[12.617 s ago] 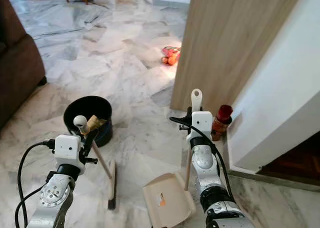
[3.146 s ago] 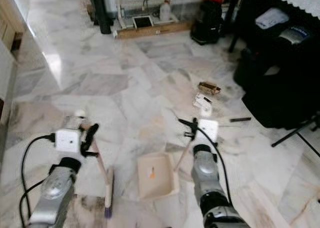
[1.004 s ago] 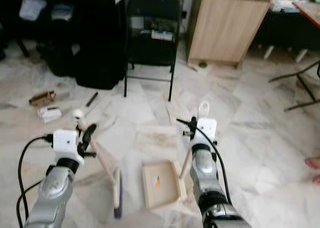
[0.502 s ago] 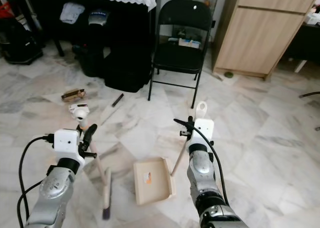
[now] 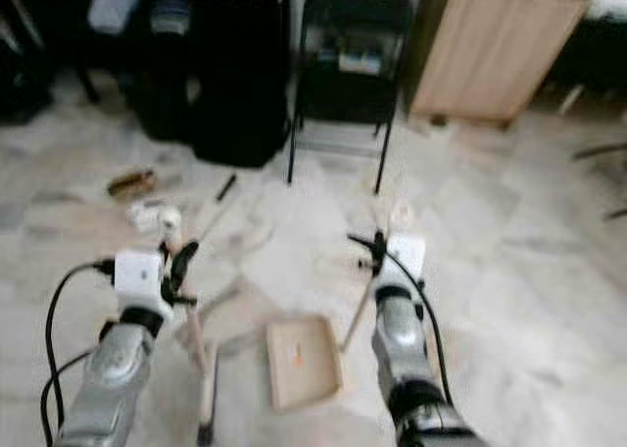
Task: Sweep floor
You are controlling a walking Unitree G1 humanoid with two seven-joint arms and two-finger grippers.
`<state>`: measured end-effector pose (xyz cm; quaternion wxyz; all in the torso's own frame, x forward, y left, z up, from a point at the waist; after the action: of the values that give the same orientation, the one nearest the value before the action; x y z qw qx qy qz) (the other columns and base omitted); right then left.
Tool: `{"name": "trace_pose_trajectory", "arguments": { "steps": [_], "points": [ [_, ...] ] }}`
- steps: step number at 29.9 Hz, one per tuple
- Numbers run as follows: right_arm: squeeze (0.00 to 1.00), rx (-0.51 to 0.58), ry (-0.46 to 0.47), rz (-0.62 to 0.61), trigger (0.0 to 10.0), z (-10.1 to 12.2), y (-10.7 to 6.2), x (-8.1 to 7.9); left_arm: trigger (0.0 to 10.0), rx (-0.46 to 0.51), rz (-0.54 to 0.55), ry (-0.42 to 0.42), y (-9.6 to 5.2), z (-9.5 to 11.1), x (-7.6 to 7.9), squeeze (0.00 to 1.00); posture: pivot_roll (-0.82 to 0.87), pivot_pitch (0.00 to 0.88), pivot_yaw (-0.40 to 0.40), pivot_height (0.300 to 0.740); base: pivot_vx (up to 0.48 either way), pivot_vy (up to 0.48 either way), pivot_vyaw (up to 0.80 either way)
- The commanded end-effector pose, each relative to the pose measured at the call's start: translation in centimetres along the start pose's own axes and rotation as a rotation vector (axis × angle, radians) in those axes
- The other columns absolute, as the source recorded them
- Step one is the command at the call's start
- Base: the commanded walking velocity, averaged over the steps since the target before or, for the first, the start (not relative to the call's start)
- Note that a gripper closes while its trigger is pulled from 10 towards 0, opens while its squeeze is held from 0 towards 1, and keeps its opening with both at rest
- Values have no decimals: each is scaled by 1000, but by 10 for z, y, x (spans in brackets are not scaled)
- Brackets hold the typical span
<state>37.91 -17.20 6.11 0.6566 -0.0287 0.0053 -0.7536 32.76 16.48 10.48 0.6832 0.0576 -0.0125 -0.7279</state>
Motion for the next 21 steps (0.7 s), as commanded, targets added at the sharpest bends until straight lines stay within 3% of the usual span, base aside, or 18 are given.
{"name": "trace_pose_trajectory", "arguments": {
  "steps": [1, 21],
  "points": [
    [0, 59, 28, 28, 10000, 15, 3, -14, 10000, 39, 7, -2, 0, 9, -3, 0, 126, 87, -39, 740, 0, 420, 0],
    [0, 76, 30, 24, 10000, 19, 4, -11, 10000, 39, 8, -5, 1, 9, -3, 0, 121, 98, -38, 740, 0, 418, 0]
  ]
}}
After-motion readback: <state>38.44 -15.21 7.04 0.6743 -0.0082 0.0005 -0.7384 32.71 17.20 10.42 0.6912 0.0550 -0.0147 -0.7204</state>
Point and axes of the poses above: a point about 5 cm out from each wrist's last joint towards the gripper, its own y axis pointing out of the wrist towards the gripper, its own z axis along the axis of the wrist's last joint, x = y × z, the point moved 5 cm from there along y, pointing out of the wrist towards the gripper, and after that the axes turned 2 degrees about -y, right-handed, at the moved point
